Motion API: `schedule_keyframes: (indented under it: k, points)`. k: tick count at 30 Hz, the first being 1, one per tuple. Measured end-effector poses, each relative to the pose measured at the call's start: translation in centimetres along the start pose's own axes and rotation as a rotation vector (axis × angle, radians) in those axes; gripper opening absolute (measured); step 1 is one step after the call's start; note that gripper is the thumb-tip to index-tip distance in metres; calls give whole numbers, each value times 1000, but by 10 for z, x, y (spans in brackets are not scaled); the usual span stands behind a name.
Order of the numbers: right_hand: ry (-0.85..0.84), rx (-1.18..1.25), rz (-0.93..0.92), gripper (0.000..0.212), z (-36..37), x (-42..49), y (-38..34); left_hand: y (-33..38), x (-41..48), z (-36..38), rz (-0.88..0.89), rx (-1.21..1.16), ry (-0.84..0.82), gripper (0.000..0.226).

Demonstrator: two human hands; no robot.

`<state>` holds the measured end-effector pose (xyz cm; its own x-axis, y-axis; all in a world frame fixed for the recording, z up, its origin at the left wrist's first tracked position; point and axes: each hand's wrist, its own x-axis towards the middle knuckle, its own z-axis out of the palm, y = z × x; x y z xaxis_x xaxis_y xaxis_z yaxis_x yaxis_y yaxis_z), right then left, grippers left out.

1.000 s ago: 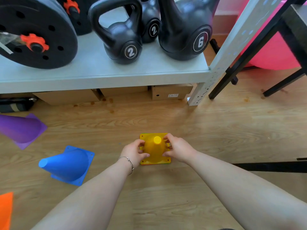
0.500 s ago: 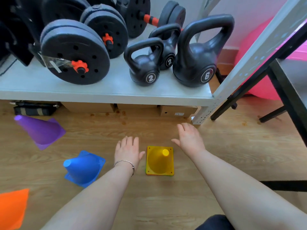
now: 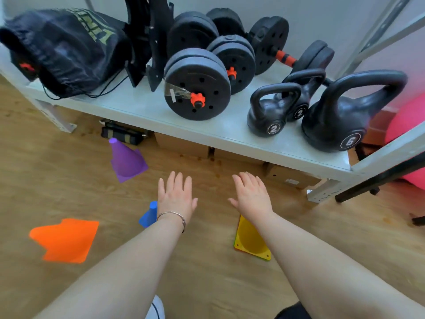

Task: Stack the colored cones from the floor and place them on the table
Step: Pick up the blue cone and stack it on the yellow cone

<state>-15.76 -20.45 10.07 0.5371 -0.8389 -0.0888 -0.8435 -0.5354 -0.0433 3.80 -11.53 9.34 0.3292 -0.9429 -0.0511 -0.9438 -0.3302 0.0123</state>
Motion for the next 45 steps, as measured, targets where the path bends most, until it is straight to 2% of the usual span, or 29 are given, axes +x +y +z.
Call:
schedule_keyframes:
  k: [8,14,20,26,31,34,39,45]
  points:
    - [-59,-3,-142,72,20,23,-70,-87,-23,11,-217,-44,71,67]
    - [-108,4,-226,74,39,27,-108,-126,-49,34,-221,-126,107,71]
    - [-194,-12,-289,76,70,39,-131,-150,-65,72,-203,-111,-74,79]
    - [-300,-43,-304,73,99,59,-144,-146,-60,106,-194,-153,-166,76]
    - [-427,-20,-282,70,113,75,-147,-141,-58,132,-316,-266,-232,67]
    - [-471,-6,-316,70,122,80,-147,-134,-57,144,-331,-342,-290,68]
    - [-589,184,-270,72,130,83,-145,-130,-51,152,-362,-465,-301,62]
    - [-547,316,-209,74,127,75,-131,-126,-46,143,-369,-599,-259,61]
